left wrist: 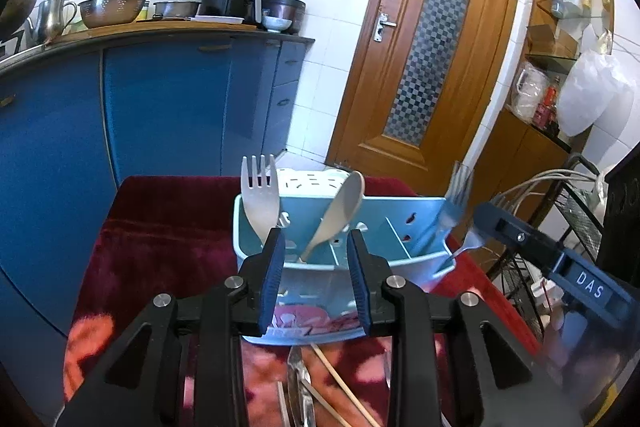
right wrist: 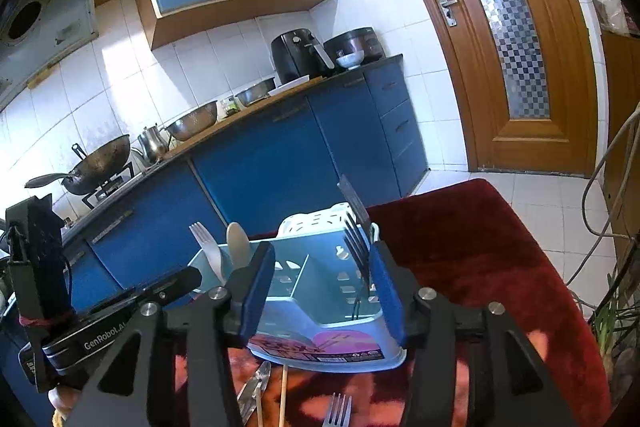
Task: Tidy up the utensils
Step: 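Move both open tools back toward the remaining knives and chopsticks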
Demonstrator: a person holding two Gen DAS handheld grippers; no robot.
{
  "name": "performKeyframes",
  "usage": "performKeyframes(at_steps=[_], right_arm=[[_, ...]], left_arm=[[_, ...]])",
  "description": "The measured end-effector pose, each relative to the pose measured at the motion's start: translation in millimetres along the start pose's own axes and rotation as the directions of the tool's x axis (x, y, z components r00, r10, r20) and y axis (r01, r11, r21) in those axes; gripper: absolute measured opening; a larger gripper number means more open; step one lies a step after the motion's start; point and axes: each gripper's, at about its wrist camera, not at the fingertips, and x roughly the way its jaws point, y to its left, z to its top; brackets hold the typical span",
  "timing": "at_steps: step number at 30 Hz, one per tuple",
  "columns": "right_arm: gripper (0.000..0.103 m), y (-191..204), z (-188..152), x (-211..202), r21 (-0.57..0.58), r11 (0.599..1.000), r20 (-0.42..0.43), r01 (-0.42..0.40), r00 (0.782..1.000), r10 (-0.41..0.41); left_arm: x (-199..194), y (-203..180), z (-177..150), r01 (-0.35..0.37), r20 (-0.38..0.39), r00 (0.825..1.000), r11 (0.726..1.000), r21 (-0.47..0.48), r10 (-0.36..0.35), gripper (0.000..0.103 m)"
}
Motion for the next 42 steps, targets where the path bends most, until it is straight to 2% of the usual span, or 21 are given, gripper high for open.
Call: performKeyframes(at_steps=[13,22,32,42], right_arm=[[0.067,-2,-3,-32,0.012,1.0,0.036,0.0,0.999,0.0],[0.068,0,-8,-58,0.017,1.0,0.057,-0.004,0.998,0.003],[0.068,4,-26,-81,0.016,1.0,0.012,-0.001,1.0,0.0],[0.068,5,-54,-89,0.001,1.0,-0.088,0.024,0.996,-0.024]], left_arm=[[-25,-9,-10,0.025,-0.022,0.999,1.0,0.013,-0.025,0.032],[-51,-11,-22,0.006,-0.03,1.0,1.0,0.027,-0.005,0.032],[-73,-9,-36,-0.046,-0.065,0.997,0.998,0.032,0.048,0.032],[-76,-12,-60,-0.061,-0.132,0.989,0.998,0.034,0.065,0.032]])
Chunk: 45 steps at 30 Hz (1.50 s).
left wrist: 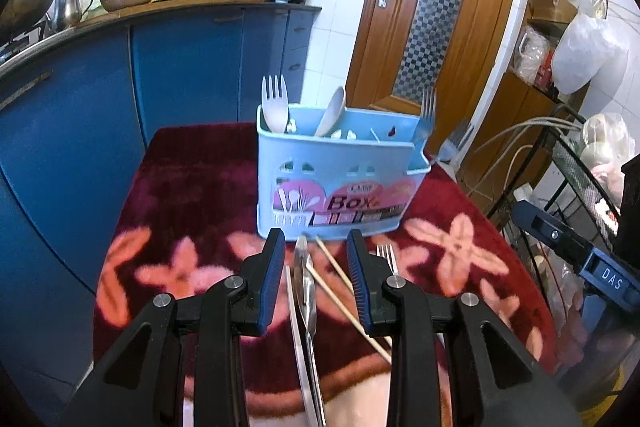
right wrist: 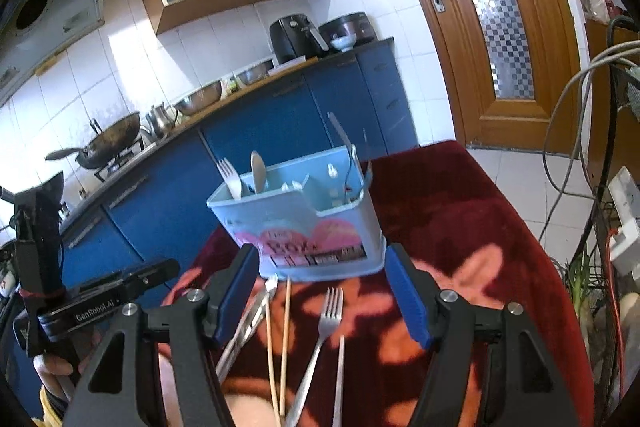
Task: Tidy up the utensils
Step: 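Move both open tools back toward the remaining knives and chopsticks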
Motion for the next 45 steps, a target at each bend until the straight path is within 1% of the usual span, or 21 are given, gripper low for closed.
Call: performKeyframes(at_steps=[7,14,21,25,30,31,32,33,36,37,40,42,44,45], right_arm=[[0.068,-8,-19,9,0.014,1.0,-0.07,0.014,0.997,-0.013],[0.068,-18,-33,25,0.027,0.999,-0.146,0.026,0.989,-0.021],[0.068,-24,-51,41,0.023,0.999,-0.235,0.047,0.971,-0.041],[0.067,-23,-60,44,-0.009,0.998,-0.273,0.058,0.96,-0.058],[0.054,-16,-70,48,-0.057,0.997,-0.307,0.054,0.949,-0.069],[0.052,-16,-71,48,-0.062,0.997,-0.311,0.051,0.948,-0.068],[0.048,-15,-72,49,-0.066,0.997,-0.316,0.048,0.946,-0.067],[0.044,-15,-74,50,-0.069,0.996,-0.322,0.049,0.944,-0.069],[0.037,-14,-77,53,-0.073,0.997,-0.343,0.038,0.937,-0.061],[0.036,-13,-79,55,-0.079,0.996,-0.349,0.035,0.935,-0.06],[0.033,-11,-83,59,-0.1,0.994,-0.363,0.037,0.929,-0.071],[0.027,-10,-87,63,-0.12,0.992,-0.373,0.047,0.924,-0.089],[0.025,-8,-88,65,-0.144,0.988,-0.372,0.05,0.923,-0.101],[0.018,-8,-88,65,-0.154,0.987,-0.369,0.053,0.923,-0.107]], left_arm=[[13,4,-15,-0.02,-0.059,0.998,1.0,0.0,0.02,0.032],[38,12,-26,-0.039,-0.143,0.989,0.999,-0.016,0.036,0.032],[61,15,-35,-0.04,-0.217,0.976,0.999,-0.004,0.039,0.032],[71,14,-41,-0.019,-0.247,0.969,1.0,-0.001,0.018,0.032],[79,8,-43,0.003,-0.256,0.967,1.0,0.023,0.003,0.032],[80,7,-44,0.007,-0.255,0.967,1.0,0.029,0.001,0.031],[82,6,-44,0.008,-0.254,0.967,0.999,0.033,0.0,0.026],[83,5,-45,0.009,-0.255,0.967,0.999,0.039,0.002,0.024],[86,3,-47,0.013,-0.26,0.966,0.999,0.048,-0.001,0.019],[86,1,-48,0.015,-0.26,0.966,0.998,0.055,0.0,0.017],[88,-5,-50,0.027,-0.262,0.965,0.997,0.076,-0.006,0.017],[91,-9,-51,0.033,-0.269,0.963,0.996,0.085,-0.009,0.017],[95,-11,-53,0.033,-0.278,0.96,0.996,0.082,-0.009,0.017],[95,-11,-53,0.031,-0.279,0.96,0.996,0.082,-0.006,0.017]])
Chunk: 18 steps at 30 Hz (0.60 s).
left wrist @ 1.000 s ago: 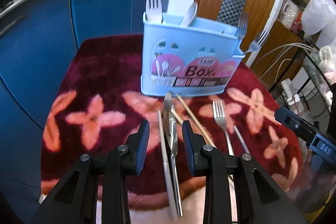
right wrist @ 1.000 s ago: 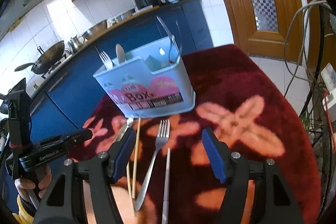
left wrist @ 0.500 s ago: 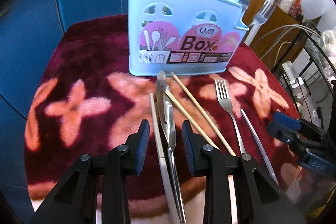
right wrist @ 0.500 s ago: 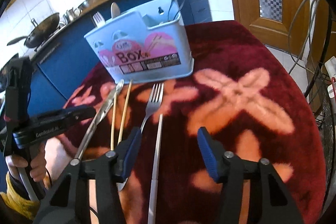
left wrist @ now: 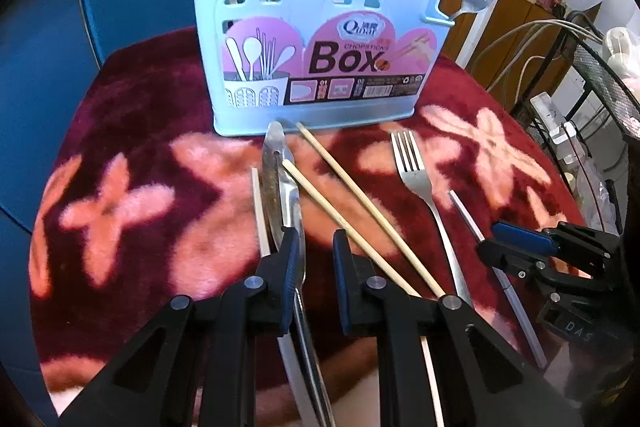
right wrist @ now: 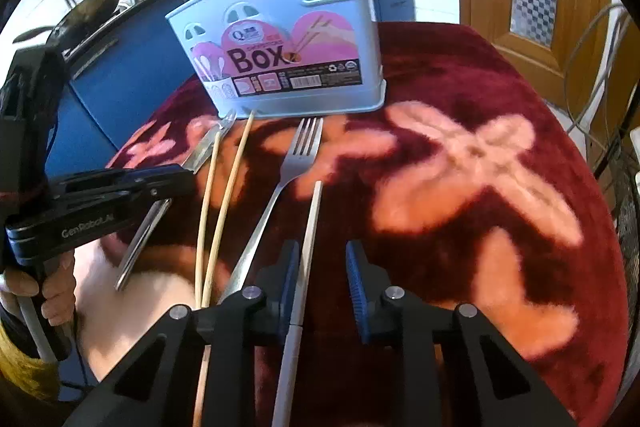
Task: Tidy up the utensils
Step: 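Move both open tools back toward the remaining knives and chopsticks, then grasp a wooden chopstick with the left tool while the right tool grasps another chopstick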
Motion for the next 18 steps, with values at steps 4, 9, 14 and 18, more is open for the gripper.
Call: performKeyframes(at_steps=[4,9,14,18], right_arm=[[0.007,0,2,-1,-0.019,0.999,0.012,0.029,0.999,-0.029],[0.007,-16,11,-2,0.009,0.997,0.031,0.072,0.997,-0.072],[0.007,-31,16,0,0.034,0.997,0.027,0.067,0.997,-0.068],[0.008,-36,17,1,0.038,0.999,0.017,0.033,0.999,-0.034]], left_arm=[[-2,2,1,-0.011,0.012,1.0,1.0,-0.019,0.011,0.017],[-1,3,2,0.026,-0.01,1.0,0.999,-0.04,-0.026,0.017],[5,-4,7,0.058,-0.026,0.998,0.996,-0.06,-0.06,0.017],[15,-8,13,0.062,-0.047,0.997,0.994,-0.093,-0.067,0.016]])
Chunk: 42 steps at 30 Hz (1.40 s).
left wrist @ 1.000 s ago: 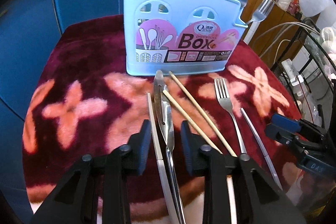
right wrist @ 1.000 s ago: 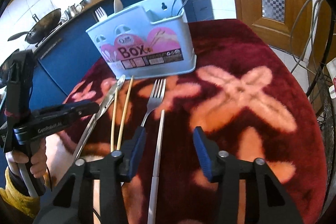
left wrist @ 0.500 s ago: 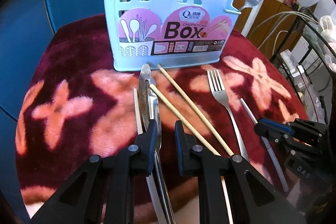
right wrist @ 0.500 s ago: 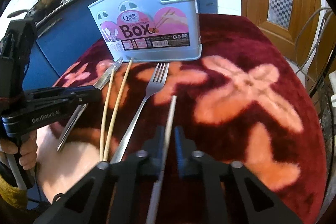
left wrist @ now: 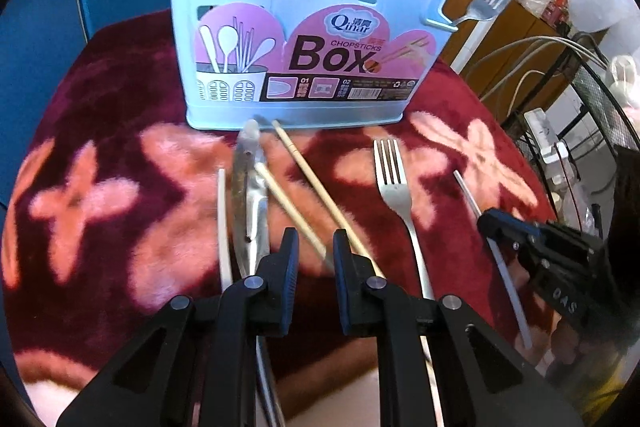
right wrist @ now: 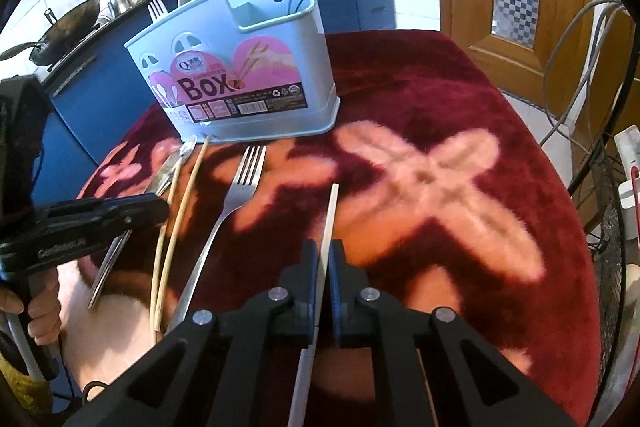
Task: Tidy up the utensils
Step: 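Grasp a wooden chopstick with the left tool while the right tool grasps another chopstick, then lift both held chopsticks up and carry them over the blue caddy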
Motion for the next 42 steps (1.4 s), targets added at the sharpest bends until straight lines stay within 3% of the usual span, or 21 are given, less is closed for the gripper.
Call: performKeyframes(at_steps=[9,13,16,25,32,35,42], right_arm=[[0.01,-7,3,8,0.005,0.998,-0.032,-0.067,0.997,0.067],[0.011,-6,5,13,0.005,0.997,-0.06,-0.08,0.995,0.08],[0.011,-6,9,17,-0.003,0.997,-0.09,-0.079,0.993,0.079],[0.01,-10,14,20,0.046,0.994,-0.129,-0.096,0.986,0.102],[0.006,-6,12,2,0.095,0.987,-0.041,-0.13,0.99,0.135],[0.006,1,15,-16,0.074,0.989,0.038,-0.127,0.992,0.124],[0.006,15,25,-66,0.024,0.988,0.251,-0.154,0.957,0.144]], left_arm=[[21,8,16,-0.017,-0.072,0.997,0.996,-0.082,0.011,0.016],[23,10,20,-0.014,-0.094,0.996,0.994,-0.108,0.004,0.011],[22,14,21,0.003,-0.093,0.996,0.991,-0.135,-0.016,0.002],[4,21,17,0.088,-0.046,0.994,0.986,-0.145,-0.095,0.002],[-29,16,20,0.15,0.042,0.988,0.982,-0.115,-0.146,0.002],[-41,14,23,0.173,0.071,0.983,0.98,-0.097,-0.166,0.002],[-68,10,35,0.217,0.159,0.966,0.973,-0.076,-0.203,0.002]])
